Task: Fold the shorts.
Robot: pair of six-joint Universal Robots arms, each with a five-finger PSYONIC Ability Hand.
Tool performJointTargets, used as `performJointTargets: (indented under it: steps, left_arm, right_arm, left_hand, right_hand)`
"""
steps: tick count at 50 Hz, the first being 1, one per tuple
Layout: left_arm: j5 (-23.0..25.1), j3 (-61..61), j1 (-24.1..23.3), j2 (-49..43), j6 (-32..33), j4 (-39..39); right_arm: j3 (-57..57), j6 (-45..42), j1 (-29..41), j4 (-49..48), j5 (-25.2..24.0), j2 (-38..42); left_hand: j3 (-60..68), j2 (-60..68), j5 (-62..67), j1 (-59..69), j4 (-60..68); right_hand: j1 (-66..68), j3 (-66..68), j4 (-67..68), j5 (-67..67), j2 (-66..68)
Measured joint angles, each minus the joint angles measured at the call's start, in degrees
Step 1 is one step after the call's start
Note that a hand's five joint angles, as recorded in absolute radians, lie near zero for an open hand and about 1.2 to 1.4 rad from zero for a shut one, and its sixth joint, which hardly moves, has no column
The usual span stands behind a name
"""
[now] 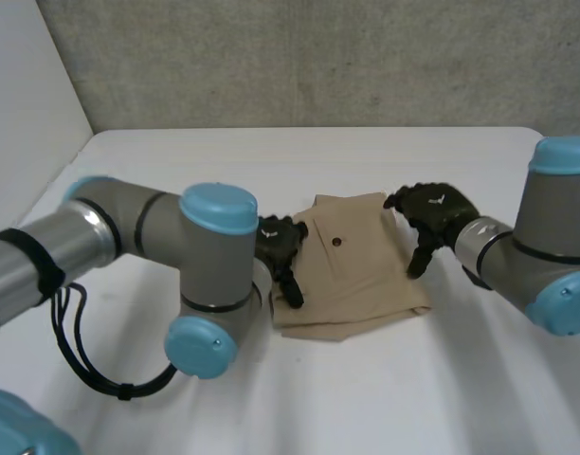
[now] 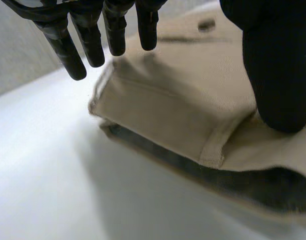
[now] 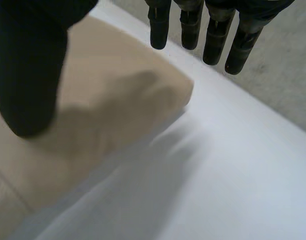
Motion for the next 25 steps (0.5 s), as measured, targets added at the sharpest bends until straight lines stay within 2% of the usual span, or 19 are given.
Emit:
performJointTargets:
  steps: [6, 9, 17, 25]
  left_arm:
    - [0.0, -1.7, 0.6, 6.6, 0.0, -0.1]
    - [0.1, -5.2, 2.5, 13.2, -0.1, 0.3]
    - [0.7, -17.7, 10.1, 31.1, -0.1, 2.4]
    - [3.5, -28.9, 17.8, 44.0, -1.1, 3.3]
  right_arm:
    - [2.1, 0.6, -0.3, -1.1, 1.4, -6.9]
    - [3.2, 1.4, -0.5, -2.4, 5.4, -12.6]
    - [6.0, 2.7, -0.5, -3.8, 16.2, -24.9]
    - [10.9, 2.9, -0.2, -3.9, 18.2, -30.8]
  left_hand:
    - [0.0, 0.0, 0.0, 0.0, 0.0]
    - [0.0, 0.0, -0.1, 0.0, 0.0]
    - [0.0, -0.1, -0.2, 0.0, 0.0]
    - [0.0, -0.3, -0.2, 0.0, -0.3]
  right_hand:
    - [0.0, 0.0, 0.0, 0.0, 0.0]
    - [0.0, 0.0, 0.0, 0.0, 0.0]
    - [0.0, 0.0, 0.0, 0.0, 0.0]
    - [0.0, 0.0, 0.0, 0.0, 0.0]
